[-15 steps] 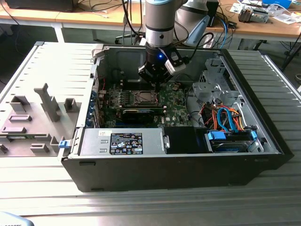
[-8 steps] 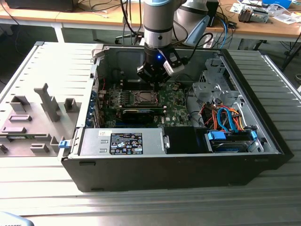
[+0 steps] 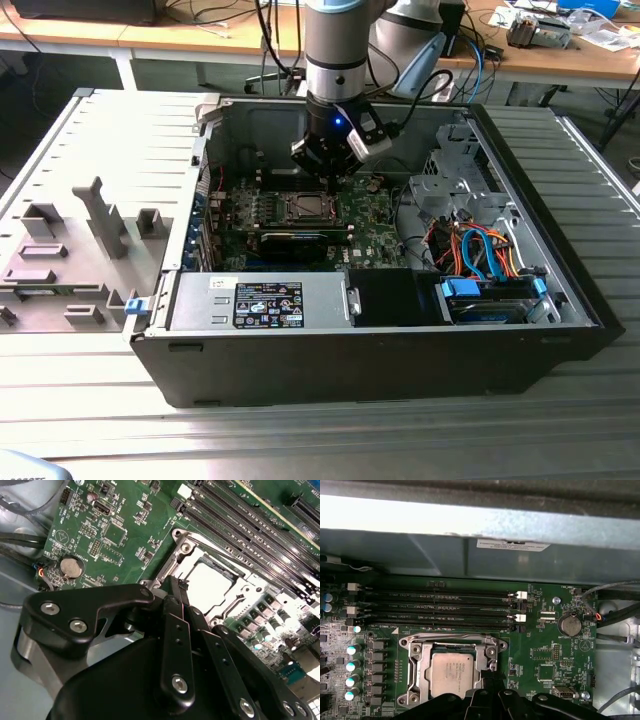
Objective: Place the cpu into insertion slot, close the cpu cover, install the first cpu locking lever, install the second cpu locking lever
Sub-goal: 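Install the second cpu locking lever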
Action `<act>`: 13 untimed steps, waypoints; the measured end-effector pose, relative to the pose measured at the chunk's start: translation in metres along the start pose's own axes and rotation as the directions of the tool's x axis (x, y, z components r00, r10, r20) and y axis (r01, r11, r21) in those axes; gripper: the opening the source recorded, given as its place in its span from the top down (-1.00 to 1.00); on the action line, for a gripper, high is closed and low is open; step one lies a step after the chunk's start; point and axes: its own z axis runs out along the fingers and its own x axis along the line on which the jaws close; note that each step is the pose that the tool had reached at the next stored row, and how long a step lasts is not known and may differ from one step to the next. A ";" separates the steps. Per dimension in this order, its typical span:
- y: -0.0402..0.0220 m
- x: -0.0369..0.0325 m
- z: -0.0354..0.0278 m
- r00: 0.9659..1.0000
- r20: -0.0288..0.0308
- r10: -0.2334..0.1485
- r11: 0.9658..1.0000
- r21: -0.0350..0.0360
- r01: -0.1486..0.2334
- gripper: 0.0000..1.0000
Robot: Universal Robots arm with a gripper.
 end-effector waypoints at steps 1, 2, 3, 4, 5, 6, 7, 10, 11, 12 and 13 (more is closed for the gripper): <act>0.0000 0.0000 0.0002 1.000 -0.017 0.000 1.000 -0.001 0.000 0.79; 0.0000 0.0001 0.0003 0.999 -0.036 0.000 1.000 -0.002 0.000 0.79; 0.0000 0.0001 0.0003 0.999 -0.048 0.000 1.000 -0.002 0.000 0.79; 0.0000 0.0002 0.0003 0.999 -0.048 0.000 1.000 -0.002 -0.001 0.79; 0.0000 0.0001 0.0004 0.999 -0.048 0.000 1.000 -0.003 -0.001 0.79; -0.0006 0.0000 0.0005 0.999 -0.048 0.000 1.000 -0.005 0.000 0.79; -0.0010 0.0001 0.0001 0.999 -0.048 0.000 1.000 -0.006 -0.001 0.79; -0.0011 0.0000 -0.0022 0.999 -0.048 0.001 1.000 -0.007 -0.001 0.79; -0.0011 -0.0001 -0.0028 0.999 -0.048 0.000 1.000 -0.007 -0.001 0.79; -0.0012 -0.0001 -0.0032 0.999 -0.048 0.000 1.000 -0.007 -0.001 0.79; -0.0014 -0.0001 -0.0033 0.999 -0.048 0.000 1.000 -0.008 -0.001 0.79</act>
